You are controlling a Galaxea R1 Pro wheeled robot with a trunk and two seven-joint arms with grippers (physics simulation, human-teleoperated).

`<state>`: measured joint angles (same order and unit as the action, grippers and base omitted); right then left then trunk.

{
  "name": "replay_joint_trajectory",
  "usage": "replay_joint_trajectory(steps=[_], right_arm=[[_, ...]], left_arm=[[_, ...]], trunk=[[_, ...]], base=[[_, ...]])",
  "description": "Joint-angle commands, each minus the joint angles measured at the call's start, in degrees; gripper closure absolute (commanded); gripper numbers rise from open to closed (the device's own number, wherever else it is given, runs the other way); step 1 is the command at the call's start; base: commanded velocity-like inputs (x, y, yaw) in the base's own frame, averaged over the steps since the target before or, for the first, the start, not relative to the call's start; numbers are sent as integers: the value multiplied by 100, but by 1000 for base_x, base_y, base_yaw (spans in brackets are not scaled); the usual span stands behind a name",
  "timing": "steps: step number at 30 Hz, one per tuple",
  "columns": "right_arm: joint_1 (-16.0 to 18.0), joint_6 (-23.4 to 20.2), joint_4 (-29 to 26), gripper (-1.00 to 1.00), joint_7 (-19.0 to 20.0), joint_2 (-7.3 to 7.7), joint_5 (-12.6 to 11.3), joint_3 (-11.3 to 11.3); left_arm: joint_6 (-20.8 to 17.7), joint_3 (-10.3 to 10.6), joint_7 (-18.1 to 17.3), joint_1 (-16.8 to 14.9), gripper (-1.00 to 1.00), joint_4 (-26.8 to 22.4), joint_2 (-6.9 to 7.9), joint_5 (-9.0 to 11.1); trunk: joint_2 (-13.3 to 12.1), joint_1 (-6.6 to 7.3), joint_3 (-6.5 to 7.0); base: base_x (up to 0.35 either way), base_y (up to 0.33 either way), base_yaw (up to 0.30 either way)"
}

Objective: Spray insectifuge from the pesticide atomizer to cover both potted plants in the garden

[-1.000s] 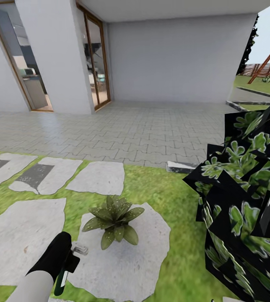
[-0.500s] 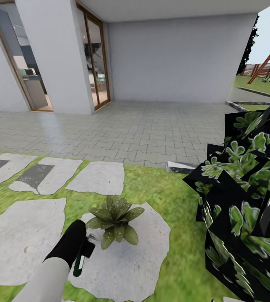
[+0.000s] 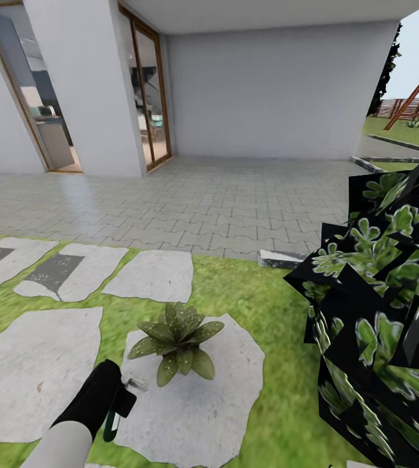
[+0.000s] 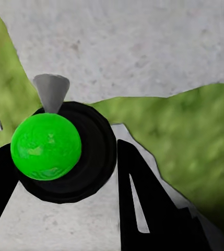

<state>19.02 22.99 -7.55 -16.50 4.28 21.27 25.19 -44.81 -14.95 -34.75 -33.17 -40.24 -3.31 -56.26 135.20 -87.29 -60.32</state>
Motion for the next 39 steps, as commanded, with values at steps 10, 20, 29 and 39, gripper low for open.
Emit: replay_joint_trajectory(steps=[10, 20, 29, 39], right_arm=[[5, 21, 26, -100, -11, -41, 55, 34], [5, 21, 26, -100, -11, -41, 53, 39], [5, 21, 25, -100, -11, -47, 53, 39], [5, 21, 17, -100, -19, -43, 52, 39]], left_arm=[[-42, -46, -101, -53, 100, -33, -40, -62], [-1083, -19, -111, -462, 100, -9, -623, -70], [-1312, -47, -111, -503, 100, 53, -669, -56], [-1219, -55, -62, -487, 100, 428, -634, 1647]], trunk=[[2, 1, 34], [2, 1, 40], [2, 1, 40], [2, 1, 40]], base=[[0, 0, -204], [0, 0, -184], [0, 0, -2], [0, 0, 0]])
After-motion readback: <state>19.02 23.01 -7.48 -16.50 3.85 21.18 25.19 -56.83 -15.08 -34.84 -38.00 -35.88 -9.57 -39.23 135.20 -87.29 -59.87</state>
